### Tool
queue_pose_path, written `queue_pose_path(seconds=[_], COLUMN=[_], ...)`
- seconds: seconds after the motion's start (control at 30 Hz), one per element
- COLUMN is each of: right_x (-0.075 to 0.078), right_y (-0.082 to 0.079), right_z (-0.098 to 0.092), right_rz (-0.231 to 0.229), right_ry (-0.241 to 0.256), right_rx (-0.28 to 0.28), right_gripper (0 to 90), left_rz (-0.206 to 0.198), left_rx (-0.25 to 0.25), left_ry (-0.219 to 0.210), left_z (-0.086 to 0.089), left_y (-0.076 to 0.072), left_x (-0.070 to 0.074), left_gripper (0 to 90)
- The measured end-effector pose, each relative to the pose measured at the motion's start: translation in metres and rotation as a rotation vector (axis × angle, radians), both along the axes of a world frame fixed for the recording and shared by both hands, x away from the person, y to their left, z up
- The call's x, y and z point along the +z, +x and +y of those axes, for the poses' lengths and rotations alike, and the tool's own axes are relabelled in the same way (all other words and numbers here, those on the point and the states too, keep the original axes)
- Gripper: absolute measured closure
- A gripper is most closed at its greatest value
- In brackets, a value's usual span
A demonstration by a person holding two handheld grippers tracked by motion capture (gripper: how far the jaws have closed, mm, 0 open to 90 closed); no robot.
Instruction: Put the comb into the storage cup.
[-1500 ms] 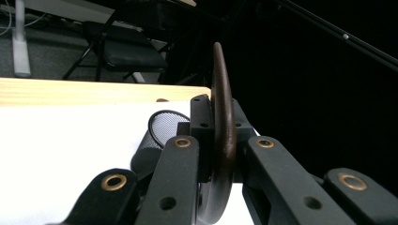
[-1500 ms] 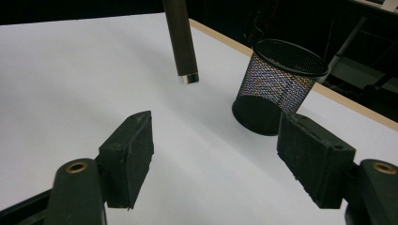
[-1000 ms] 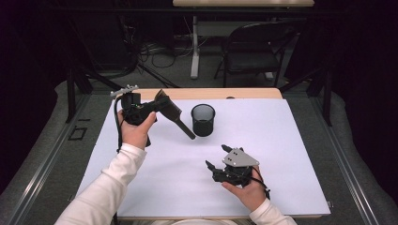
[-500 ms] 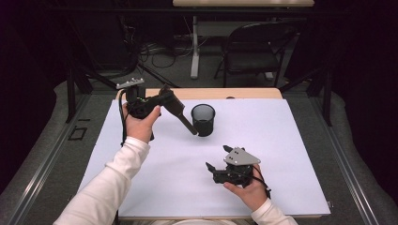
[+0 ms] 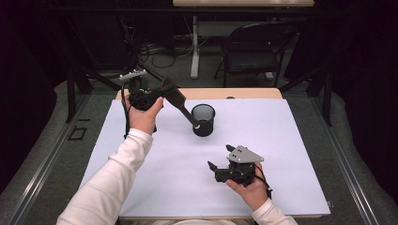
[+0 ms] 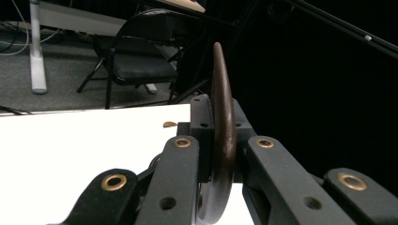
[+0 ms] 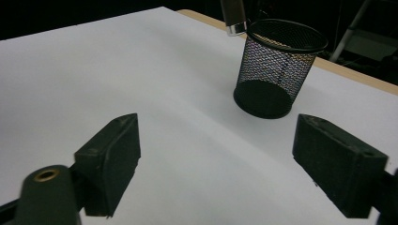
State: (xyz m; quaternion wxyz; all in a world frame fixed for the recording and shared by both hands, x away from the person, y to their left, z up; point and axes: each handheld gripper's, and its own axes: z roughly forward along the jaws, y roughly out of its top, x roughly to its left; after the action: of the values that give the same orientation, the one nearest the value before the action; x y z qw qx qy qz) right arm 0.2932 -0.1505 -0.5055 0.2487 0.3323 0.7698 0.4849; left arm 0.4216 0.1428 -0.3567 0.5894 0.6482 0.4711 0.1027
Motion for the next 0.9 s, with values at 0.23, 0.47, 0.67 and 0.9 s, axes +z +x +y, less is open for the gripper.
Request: queue_pose_path(seconds=[0.23, 0.47, 0.67, 0.9], right_x=[0.001, 0.001, 0.001, 0.000], right_y=[-0.001, -0.001, 0.000, 0.000], right_z=[-0.004, -0.006, -0.008, -0.009], right_rz=[0.002, 0.001, 0.013, 0.019], right_ry=[0.011, 0.016, 0.025, 0.019], right_rx=[0.001, 0.007, 0.004, 0.014], right_gripper=[12.2, 6.8, 2.7, 0.0], left_rz=[-0.003, -0.011, -0.014, -0.011], left_rx=[0.006, 0.019, 0.031, 0.052], left_ry=[0.010, 0.032, 0.051, 0.066], left_z=[-0.006, -0.012, -0.018, -0.025], left_y=[0.008, 0.014, 0.020, 0.027], left_x=[0.003, 0.008, 0.010, 0.009], left_gripper=[86.4, 86.4, 86.4, 86.4])
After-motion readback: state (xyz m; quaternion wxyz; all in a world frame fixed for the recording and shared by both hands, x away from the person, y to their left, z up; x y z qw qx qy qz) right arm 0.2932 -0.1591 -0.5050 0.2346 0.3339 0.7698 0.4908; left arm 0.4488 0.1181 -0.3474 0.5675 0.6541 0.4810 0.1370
